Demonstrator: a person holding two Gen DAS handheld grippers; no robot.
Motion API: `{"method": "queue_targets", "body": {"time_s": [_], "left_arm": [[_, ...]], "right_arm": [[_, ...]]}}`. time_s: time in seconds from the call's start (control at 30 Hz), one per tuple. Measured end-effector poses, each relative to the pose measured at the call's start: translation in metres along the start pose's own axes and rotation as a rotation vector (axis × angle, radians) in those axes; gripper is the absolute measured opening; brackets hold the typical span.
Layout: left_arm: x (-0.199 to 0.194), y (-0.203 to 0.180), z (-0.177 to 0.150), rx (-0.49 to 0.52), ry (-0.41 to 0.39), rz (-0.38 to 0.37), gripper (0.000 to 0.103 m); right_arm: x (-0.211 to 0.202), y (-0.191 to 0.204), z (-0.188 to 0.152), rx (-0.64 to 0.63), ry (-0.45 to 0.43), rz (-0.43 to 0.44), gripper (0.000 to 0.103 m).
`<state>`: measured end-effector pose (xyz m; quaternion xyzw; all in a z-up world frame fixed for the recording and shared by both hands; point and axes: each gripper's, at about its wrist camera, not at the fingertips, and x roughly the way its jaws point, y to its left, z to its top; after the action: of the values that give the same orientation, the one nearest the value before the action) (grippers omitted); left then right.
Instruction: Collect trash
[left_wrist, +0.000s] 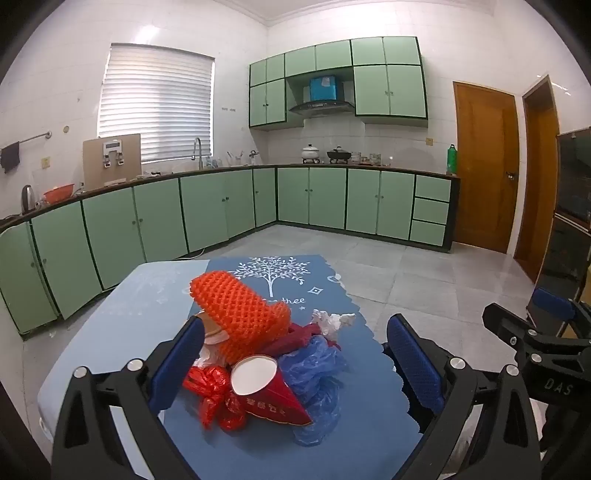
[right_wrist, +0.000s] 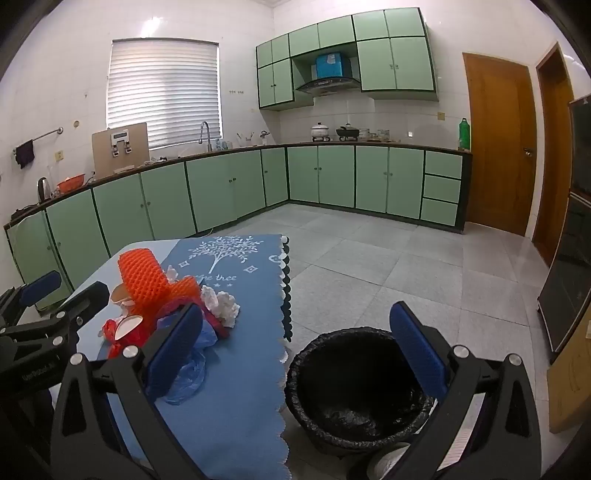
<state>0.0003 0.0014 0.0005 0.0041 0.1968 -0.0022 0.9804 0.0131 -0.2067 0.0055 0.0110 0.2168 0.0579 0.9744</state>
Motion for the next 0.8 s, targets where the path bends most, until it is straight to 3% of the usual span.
{"method": "queue_targets", "body": {"time_s": [0.8], "left_arm": [[-0.0057,0.0032,0.0011,0.002,-0.037,0.023,0.097]], "right_arm": [[-0.0053,0.0013,0.0035,0.009,-0.028,0.007,0.098]]}}
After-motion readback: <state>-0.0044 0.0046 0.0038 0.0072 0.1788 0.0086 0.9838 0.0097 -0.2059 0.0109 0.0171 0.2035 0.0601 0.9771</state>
